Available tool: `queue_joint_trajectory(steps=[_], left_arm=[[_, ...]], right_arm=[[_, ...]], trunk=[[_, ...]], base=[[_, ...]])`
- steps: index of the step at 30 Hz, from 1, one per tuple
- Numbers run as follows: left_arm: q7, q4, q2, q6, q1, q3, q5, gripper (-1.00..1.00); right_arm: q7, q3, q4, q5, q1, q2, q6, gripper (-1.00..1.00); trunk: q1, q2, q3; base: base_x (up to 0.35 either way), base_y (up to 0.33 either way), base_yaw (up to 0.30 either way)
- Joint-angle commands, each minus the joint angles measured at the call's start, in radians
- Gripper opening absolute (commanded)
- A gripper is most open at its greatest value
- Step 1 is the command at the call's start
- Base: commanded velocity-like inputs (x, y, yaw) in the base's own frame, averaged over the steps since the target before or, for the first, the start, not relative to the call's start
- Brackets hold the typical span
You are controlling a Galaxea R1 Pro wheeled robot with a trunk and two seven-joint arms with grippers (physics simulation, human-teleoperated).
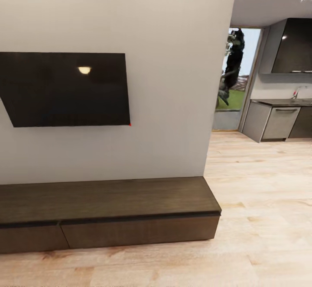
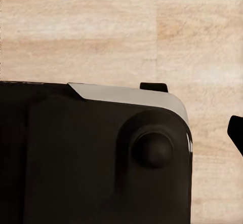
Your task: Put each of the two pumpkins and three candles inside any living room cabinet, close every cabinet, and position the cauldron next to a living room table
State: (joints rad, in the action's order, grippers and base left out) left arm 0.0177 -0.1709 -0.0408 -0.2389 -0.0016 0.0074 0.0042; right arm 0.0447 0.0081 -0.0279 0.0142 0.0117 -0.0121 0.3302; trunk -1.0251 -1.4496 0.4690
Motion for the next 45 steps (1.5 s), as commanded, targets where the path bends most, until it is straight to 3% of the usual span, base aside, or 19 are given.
queue_joint_trajectory(steps=[1,5,10,12,18,21,25,28,30,31,34,37,38,39,45], left_arm=[[0.001,-0.017,0.000,-0.003,-0.001,0.000,0.001,1.00],[0.000,-0.120,0.001,-0.005,-0.001,0.000,-0.002,1.00],[-0.001,-0.303,0.001,-0.010,0.000,-0.006,-0.004,1.00],[-0.002,-0.347,0.000,-0.010,-0.001,-0.016,-0.005,1.00],[0.007,-0.436,-0.023,0.022,-0.046,-0.076,-0.005,1.00],[0.010,-0.446,-0.027,0.077,-0.084,-0.081,0.002,1.00],[0.011,-0.451,-0.028,0.119,-0.097,-0.081,0.007,1.00],[0.000,-0.499,-0.026,0.170,-0.101,-0.078,0.051,1.00],[-0.022,-0.526,-0.023,0.245,-0.101,-0.079,0.091,1.00],[-0.054,-0.549,-0.021,0.308,-0.101,-0.079,0.124,1.00],[-0.232,-0.635,-0.002,0.470,-0.098,-0.075,0.216,1.00],[-0.461,-0.689,0.052,0.539,-0.096,-0.072,0.283,1.00],[-0.479,-0.692,0.056,0.543,-0.096,-0.072,0.288,1.00],[-0.529,-0.696,0.068,0.553,-0.095,-0.070,0.302,1.00],[-0.591,-0.703,0.073,0.585,-0.095,-0.070,0.321,1.00]], right_arm=[[0.001,0.000,-0.003,0.001,0.001,0.000,0.003,1.00],[0.002,0.004,-0.127,0.001,0.001,0.005,0.004,1.00],[0.000,0.001,-0.459,-0.003,-0.001,0.002,-0.011,1.00],[0.000,0.001,-0.540,-0.014,-0.002,0.002,-0.024,1.00],[-0.004,-0.001,-0.679,-0.024,-0.004,0.003,-0.068,1.00],[-0.005,-0.002,-0.707,-0.026,-0.003,0.002,-0.137,1.00],[-0.004,0.000,-0.713,-0.029,-0.003,0.001,-0.167,1.00],[-0.003,-0.001,-0.705,-0.037,-0.003,0.001,-0.174,1.00],[-0.003,-0.002,-0.704,-0.067,-0.003,0.001,-0.180,1.00],[-0.003,-0.003,-0.702,-0.103,-0.003,0.000,-0.187,1.00],[0.000,-0.004,-0.698,-0.282,-0.002,0.006,-0.242,1.00],[0.003,-0.004,-0.709,-0.481,-0.002,0.010,-0.347,1.00],[0.004,-0.003,-0.710,-0.497,-0.002,0.010,-0.356,1.00],[0.005,-0.001,-0.713,-0.541,-0.001,0.010,-0.379,1.00],[-0.004,-0.003,-0.710,-0.570,-0.001,0.011,-0.386,1.00]], trunk=[[0.000,0.000,0.001],[0.000,0.000,0.001],[0.000,0.000,0.001],[0.000,0.000,0.001],[0.000,0.000,0.001],[0.000,0.000,0.001],[0.000,0.000,0.001],[0.000,0.000,0.001],[0.000,0.000,0.001],[0.000,0.000,0.001],[0.000,0.000,0.001],[0.000,0.000,0.001],[0.000,0.000,0.001],[0.000,0.000,0.001],[0.000,0.000,0.001]], base=[[-0.017,-0.019,0.000],[-0.005,-0.006,0.000],[0.000,-0.001,0.000],[0.000,0.000,0.000],[0.000,0.000,0.000],[0.000,0.000,0.000],[0.000,0.000,0.000],[0.000,0.000,0.000],[0.000,0.000,0.000],[0.000,0.000,0.000],[0.000,0.000,0.000],[0.000,0.000,0.000],[0.000,0.000,0.000],[0.000,0.000,0.000],[0.000,0.000,0.000]])
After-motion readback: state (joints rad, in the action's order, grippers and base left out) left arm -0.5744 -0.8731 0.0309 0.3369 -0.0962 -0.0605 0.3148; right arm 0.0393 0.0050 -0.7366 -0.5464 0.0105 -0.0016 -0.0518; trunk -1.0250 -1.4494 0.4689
